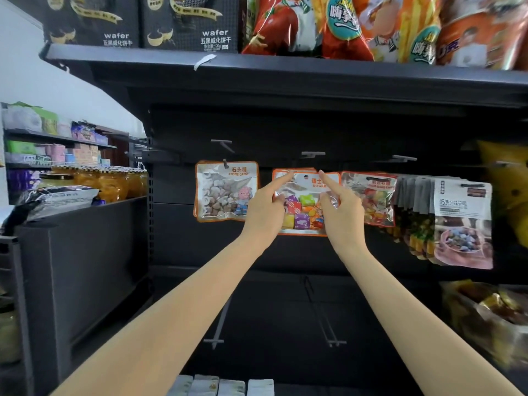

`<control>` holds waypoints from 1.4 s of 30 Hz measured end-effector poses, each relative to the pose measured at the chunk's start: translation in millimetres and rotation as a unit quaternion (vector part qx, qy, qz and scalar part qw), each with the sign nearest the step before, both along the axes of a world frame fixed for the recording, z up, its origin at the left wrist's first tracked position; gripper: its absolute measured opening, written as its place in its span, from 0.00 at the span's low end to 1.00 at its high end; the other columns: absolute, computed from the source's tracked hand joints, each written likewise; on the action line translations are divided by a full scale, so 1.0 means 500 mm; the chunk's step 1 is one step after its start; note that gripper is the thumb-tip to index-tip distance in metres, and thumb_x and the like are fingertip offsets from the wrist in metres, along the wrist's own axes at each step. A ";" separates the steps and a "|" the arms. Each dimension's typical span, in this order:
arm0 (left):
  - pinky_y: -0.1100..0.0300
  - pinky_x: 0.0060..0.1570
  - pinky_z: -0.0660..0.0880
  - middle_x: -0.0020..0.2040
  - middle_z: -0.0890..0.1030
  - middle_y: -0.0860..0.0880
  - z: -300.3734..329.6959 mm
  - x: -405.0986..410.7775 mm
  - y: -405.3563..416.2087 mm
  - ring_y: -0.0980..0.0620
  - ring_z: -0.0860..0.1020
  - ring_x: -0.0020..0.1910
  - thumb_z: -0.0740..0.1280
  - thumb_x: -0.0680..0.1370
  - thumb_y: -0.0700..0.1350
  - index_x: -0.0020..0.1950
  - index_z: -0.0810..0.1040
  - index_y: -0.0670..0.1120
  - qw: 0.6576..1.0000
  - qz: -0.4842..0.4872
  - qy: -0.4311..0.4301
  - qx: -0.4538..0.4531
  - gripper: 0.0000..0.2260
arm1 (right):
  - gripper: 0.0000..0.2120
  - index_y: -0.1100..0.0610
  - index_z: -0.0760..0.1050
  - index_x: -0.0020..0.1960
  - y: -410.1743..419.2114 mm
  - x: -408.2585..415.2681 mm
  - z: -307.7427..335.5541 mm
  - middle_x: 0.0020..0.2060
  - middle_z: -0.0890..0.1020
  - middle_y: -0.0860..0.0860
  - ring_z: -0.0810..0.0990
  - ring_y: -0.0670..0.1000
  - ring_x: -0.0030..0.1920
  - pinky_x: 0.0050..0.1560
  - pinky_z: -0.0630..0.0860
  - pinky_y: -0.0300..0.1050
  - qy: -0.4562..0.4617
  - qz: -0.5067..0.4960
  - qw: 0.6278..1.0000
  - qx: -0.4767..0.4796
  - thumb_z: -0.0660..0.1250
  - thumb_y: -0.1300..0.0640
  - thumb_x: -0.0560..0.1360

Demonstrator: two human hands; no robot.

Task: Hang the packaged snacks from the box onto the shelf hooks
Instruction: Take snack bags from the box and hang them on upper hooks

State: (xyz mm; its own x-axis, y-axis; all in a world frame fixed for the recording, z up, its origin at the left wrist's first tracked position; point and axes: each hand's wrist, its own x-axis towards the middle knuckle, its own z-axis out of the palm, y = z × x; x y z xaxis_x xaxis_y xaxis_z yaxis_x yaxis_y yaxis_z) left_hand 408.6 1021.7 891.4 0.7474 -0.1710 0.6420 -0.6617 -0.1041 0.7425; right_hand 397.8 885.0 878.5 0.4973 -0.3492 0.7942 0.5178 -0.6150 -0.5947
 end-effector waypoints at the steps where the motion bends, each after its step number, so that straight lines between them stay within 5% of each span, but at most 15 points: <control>1: 0.55 0.54 0.79 0.69 0.70 0.50 0.002 0.003 -0.002 0.52 0.77 0.58 0.54 0.82 0.38 0.70 0.68 0.57 1.000 0.001 -0.007 0.003 0.20 | 0.20 0.47 0.68 0.70 -0.003 0.005 0.001 0.48 0.74 0.49 0.70 0.43 0.34 0.37 0.70 0.34 -0.002 -0.003 1.000 -0.002 0.59 0.60 0.80; 5: 0.52 0.54 0.79 0.70 0.71 0.49 0.001 0.022 -0.008 0.51 0.77 0.60 0.55 0.82 0.38 0.70 0.68 0.56 1.000 0.011 -0.005 0.002 0.20 | 0.20 0.46 0.68 0.70 -0.011 0.023 0.006 0.47 0.76 0.54 0.65 0.43 0.28 0.26 0.67 0.31 0.016 -0.009 1.000 -0.013 0.59 0.60 0.80; 9: 0.59 0.44 0.80 0.69 0.70 0.47 0.007 0.049 -0.014 0.52 0.79 0.52 0.54 0.82 0.37 0.71 0.66 0.57 0.998 0.040 0.009 0.038 0.22 | 0.20 0.47 0.65 0.72 -0.020 0.050 0.012 0.47 0.75 0.55 0.67 0.43 0.29 0.26 0.65 0.31 0.045 -0.029 0.998 -0.040 0.58 0.57 0.81; 14: 0.52 0.56 0.77 0.70 0.66 0.42 0.038 0.095 -0.048 0.45 0.74 0.61 0.59 0.79 0.37 0.76 0.58 0.54 0.981 0.097 0.023 0.166 0.27 | 0.26 0.47 0.60 0.75 -0.021 0.078 0.027 0.65 0.62 0.58 0.69 0.45 0.39 0.54 0.72 0.42 0.111 -0.056 0.988 -0.094 0.61 0.58 0.80; 18: 0.54 0.57 0.74 0.73 0.59 0.38 0.055 0.113 -0.077 0.41 0.71 0.64 0.59 0.80 0.39 0.77 0.49 0.54 0.964 0.124 0.053 0.230 0.30 | 0.33 0.48 0.55 0.76 -0.027 0.129 0.048 0.71 0.56 0.58 0.75 0.55 0.51 0.55 0.74 0.45 0.182 -0.055 0.975 -0.111 0.61 0.67 0.76; 21: 0.57 0.54 0.72 0.73 0.58 0.38 0.055 0.126 -0.086 0.41 0.71 0.64 0.57 0.80 0.37 0.77 0.48 0.54 0.960 0.132 0.074 0.236 0.31 | 0.36 0.47 0.53 0.77 -0.025 0.157 0.054 0.73 0.49 0.56 0.65 0.59 0.69 0.64 0.71 0.49 0.215 -0.060 0.968 -0.117 0.60 0.69 0.76; 25: 0.57 0.58 0.70 0.71 0.61 0.40 0.048 0.129 -0.084 0.42 0.70 0.64 0.58 0.80 0.39 0.76 0.56 0.50 0.956 0.160 0.047 0.242 0.26 | 0.34 0.52 0.55 0.77 -0.013 0.152 0.041 0.75 0.45 0.56 0.50 0.58 0.76 0.71 0.64 0.51 0.205 -0.105 0.964 -0.134 0.62 0.68 0.75; 28: 0.57 0.59 0.69 0.67 0.68 0.40 0.042 0.109 -0.073 0.44 0.71 0.63 0.59 0.80 0.39 0.72 0.64 0.44 0.955 0.194 -0.019 0.225 0.20 | 0.22 0.59 0.67 0.69 -0.004 0.132 0.021 0.71 0.57 0.58 0.59 0.58 0.71 0.68 0.64 0.49 0.110 -0.110 0.978 -0.141 0.63 0.65 0.76; 32: 0.60 0.56 0.70 0.64 0.69 0.43 0.033 0.073 -0.060 0.47 0.72 0.61 0.62 0.79 0.39 0.69 0.66 0.44 0.952 0.223 -0.105 0.179 0.19 | 0.14 0.61 0.71 0.63 0.017 0.085 0.013 0.57 0.72 0.54 0.73 0.50 0.55 0.52 0.71 0.40 0.039 -0.058 0.992 -0.101 0.61 0.64 0.78; 37: 0.57 0.49 0.77 0.51 0.79 0.46 0.029 0.017 0.011 0.53 0.78 0.47 0.62 0.79 0.41 0.60 0.74 0.43 0.946 0.208 -0.215 0.125 0.10 | 0.07 0.56 0.74 0.53 0.078 0.021 0.021 0.45 0.76 0.46 0.77 0.46 0.47 0.48 0.74 0.39 -0.021 0.022 0.995 -0.094 0.61 0.65 0.78; 42: 0.50 0.44 0.79 0.49 0.81 0.49 -0.014 -0.015 0.163 0.51 0.80 0.45 0.63 0.79 0.44 0.58 0.75 0.46 0.929 0.282 -0.192 0.142 0.09 | 0.07 0.55 0.75 0.51 0.193 -0.001 0.011 0.45 0.78 0.47 0.76 0.41 0.44 0.42 0.71 0.29 0.003 0.091 0.988 -0.122 0.61 0.64 0.78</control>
